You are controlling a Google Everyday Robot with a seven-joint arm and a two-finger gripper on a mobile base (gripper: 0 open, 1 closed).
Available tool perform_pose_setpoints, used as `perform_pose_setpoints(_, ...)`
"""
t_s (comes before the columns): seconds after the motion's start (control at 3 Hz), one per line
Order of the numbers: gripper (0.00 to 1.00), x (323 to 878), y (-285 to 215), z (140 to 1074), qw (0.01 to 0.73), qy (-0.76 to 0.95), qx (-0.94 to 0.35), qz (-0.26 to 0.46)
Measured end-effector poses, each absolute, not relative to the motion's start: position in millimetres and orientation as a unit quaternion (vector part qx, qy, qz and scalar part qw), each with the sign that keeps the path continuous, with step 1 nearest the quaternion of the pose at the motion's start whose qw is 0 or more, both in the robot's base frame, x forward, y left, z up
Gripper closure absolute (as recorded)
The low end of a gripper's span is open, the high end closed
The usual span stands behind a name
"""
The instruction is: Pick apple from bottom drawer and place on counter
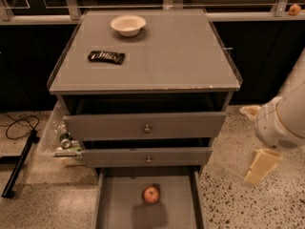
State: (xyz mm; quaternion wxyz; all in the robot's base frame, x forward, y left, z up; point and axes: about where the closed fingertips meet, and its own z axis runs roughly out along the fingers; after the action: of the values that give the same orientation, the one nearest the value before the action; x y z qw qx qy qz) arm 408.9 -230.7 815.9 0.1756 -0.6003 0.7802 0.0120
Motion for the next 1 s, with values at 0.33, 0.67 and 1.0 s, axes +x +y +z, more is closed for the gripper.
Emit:
perform_pose_setpoints(0.33, 0.0, 424, -239, 709, 0.203, 0.777, -0.59, 0.081)
perform_pose_setpoints(0.67, 0.0, 421, -232, 703, 0.198, 0.776, -0.593, 0.084)
perform_pose_setpoints(1.0, 0.0, 419, -219, 662, 0.204, 0.778, -0.583, 0.116)
